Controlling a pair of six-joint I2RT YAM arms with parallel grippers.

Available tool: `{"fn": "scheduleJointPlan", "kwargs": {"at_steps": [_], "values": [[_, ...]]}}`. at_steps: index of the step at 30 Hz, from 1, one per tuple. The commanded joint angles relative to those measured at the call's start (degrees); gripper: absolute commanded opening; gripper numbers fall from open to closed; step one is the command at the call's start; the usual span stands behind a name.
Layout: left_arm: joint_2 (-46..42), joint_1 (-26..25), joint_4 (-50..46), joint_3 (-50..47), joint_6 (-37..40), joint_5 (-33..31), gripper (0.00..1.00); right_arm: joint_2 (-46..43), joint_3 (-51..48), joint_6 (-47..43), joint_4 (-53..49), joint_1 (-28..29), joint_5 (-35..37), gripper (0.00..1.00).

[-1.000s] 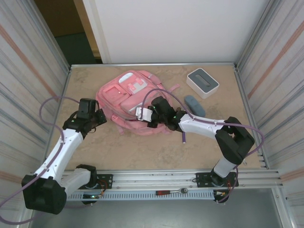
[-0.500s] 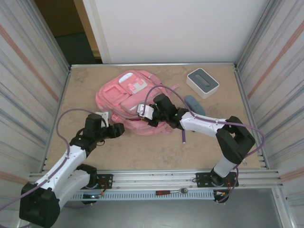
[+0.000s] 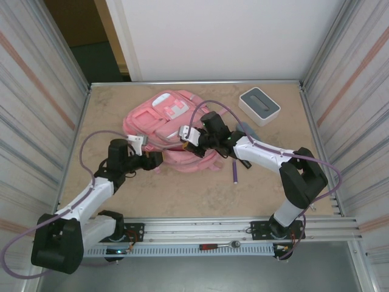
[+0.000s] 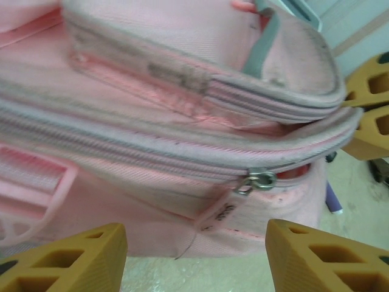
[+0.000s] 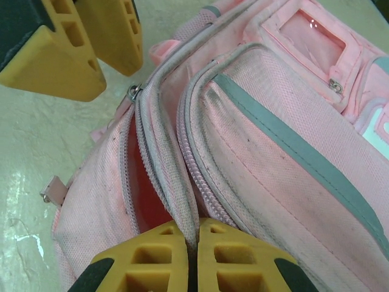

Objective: Pack the student bag

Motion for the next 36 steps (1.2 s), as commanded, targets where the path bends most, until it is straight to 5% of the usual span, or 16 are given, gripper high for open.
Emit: {"fn": "scheduleJointPlan", "kwargs": {"at_steps": [1,15,36], "values": [[1.84,0.21,2.98,-0.13,3.55,5.27,0.59,-1.91,2.9,2.61,0.27,-0.92,-0.84,0.04],[8.82,-2.96,7.23,2.24,4.27,5.05,0.5,-1.06,3.75,2.7,-0.09,-0.92,-0.67,0.03],[5.25,-3.05,3.81,3.57,5.44,3.67,0.23,0.23,3.82,2.87,-0.36,-0.52,0.03,0.03]]}}
